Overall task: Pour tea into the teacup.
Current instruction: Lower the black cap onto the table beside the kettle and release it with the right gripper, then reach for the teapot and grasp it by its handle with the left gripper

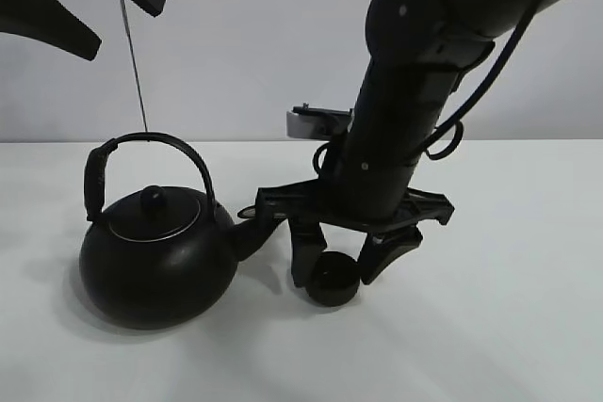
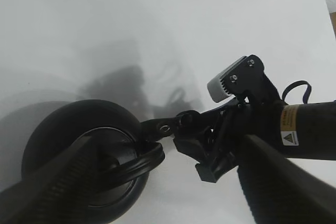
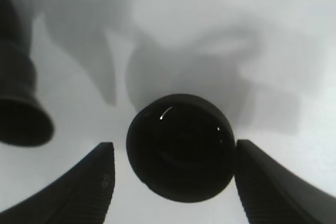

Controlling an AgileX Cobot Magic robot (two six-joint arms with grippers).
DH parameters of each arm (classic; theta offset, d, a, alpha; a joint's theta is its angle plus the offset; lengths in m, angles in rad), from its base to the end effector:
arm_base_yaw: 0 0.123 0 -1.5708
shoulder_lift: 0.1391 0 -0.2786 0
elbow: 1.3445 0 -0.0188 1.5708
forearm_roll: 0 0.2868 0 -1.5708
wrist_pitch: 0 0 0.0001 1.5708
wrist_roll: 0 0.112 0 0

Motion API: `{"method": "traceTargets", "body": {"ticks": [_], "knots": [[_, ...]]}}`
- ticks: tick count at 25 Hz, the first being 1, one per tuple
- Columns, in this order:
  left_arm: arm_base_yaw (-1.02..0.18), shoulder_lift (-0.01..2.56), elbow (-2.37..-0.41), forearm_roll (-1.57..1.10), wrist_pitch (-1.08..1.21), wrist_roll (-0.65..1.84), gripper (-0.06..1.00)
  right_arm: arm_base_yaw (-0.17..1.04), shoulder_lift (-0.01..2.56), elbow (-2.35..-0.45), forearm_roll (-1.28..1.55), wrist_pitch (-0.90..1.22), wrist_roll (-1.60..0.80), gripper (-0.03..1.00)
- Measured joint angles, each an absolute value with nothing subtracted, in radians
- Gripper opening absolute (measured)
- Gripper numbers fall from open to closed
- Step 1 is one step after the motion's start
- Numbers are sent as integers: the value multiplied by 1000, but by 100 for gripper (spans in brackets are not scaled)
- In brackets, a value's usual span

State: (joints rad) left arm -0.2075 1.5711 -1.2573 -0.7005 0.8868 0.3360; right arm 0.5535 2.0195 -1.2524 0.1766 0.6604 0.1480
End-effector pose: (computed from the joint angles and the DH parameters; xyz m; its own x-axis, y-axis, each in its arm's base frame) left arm 0.3568 -0.1323 0.2722 -0.8720 0.0482 -0.4871 0.3213 0.8072 -0.4952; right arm 0.3471 0.2287 0.0809 -0.9472 -0.2534 -0.1964 -0.2870 0.9432 0.1674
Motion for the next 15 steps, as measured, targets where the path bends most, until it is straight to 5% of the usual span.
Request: {"method": "traceTargets", "body": {"ticks": [15], "knots": [[-208, 1571, -1257, -700, 887, 336, 54, 553, 1810, -1252, 128, 790, 150, 45]]}}
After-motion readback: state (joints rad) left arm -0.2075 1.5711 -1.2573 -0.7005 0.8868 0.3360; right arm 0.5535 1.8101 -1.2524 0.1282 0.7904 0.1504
